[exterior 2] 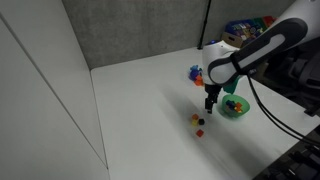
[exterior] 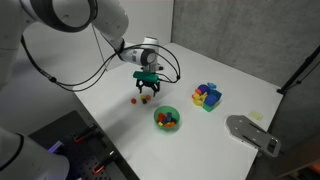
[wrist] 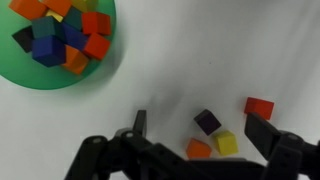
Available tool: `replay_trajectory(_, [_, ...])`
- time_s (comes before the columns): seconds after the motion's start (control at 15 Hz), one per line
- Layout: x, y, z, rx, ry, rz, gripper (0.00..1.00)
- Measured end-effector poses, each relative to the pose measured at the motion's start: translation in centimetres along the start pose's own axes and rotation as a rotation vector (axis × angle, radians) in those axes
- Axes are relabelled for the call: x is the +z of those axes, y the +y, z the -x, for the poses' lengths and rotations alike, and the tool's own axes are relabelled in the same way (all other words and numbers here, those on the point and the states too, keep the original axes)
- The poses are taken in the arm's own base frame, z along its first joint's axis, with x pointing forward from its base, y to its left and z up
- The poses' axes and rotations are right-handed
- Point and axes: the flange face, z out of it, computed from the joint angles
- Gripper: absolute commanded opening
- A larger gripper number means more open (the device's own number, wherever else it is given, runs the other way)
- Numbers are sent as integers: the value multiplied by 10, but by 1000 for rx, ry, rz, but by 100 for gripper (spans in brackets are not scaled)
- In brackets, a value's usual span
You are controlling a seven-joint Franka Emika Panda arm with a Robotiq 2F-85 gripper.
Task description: Remove one purple block from the green bowl and put it on the table.
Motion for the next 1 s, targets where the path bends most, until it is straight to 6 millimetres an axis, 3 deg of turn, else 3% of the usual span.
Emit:
replay_trajectory(0.53, [-101, 79, 55, 268, 13, 47, 100])
replay_trajectory(0.8, [-143, 121, 102, 380, 8, 40, 100])
replay_trajectory(1.0, [-180, 141, 142, 441, 3, 27, 100])
